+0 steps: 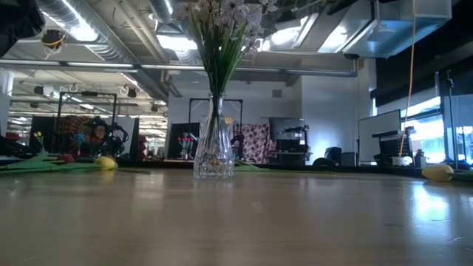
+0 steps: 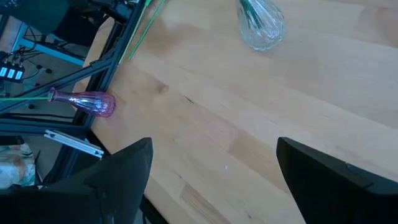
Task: Sort flowers into vase by color
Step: Put the bottom red tulip into the transparent pink vase
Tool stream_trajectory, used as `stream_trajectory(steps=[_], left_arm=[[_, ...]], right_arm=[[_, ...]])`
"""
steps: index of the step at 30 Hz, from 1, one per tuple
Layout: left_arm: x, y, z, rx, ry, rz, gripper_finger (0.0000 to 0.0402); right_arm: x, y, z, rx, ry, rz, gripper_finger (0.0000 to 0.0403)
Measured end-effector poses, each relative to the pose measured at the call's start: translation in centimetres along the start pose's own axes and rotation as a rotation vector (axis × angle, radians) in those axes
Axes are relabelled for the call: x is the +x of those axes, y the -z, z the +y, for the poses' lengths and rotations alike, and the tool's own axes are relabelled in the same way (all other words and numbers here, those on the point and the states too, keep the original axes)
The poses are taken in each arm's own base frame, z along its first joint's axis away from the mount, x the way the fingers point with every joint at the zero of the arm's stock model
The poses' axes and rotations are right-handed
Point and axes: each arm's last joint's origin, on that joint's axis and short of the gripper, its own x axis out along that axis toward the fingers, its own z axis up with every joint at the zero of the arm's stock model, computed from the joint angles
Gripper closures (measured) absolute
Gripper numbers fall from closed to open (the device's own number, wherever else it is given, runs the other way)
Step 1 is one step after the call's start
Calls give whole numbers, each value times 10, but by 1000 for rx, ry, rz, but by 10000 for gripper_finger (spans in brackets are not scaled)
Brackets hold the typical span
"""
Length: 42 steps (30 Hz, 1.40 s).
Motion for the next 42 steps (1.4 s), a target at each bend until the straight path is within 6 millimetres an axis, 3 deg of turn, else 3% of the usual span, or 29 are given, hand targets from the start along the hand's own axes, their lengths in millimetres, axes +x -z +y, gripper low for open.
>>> stream_trajectory(steps=[4, 8, 15, 22, 27, 34, 39, 42], left_arm=[[-7, 0, 0, -3, -45, 73, 316], [-21, -12, 0, -47, -36, 89, 307], [-49, -21, 11, -143, -175, 184, 299], [-62, -26, 18, -190, -219, 296, 299], [-66, -45, 19, -226, -236, 417, 299], [-65, -65, 15, -429, -239, 521, 299], [-55, -63, 3, -716, -165, 641, 299], [-49, -53, -2, -767, -181, 731, 299]], right_arm=[[0, 0, 0, 0, -1, 5, 59], [0, 0, 0, -2, -1, 10, 59], [0, 1, 1, -4, -8, 34, 59], [0, 1, 1, -4, -10, 37, 59], [0, 1, 1, -4, -11, 44, 59], [0, 1, 1, -6, -8, 35, 59], [0, 1, 0, -19, -4, 36, 58], [0, 1, 0, -54, -2, 19, 58]])
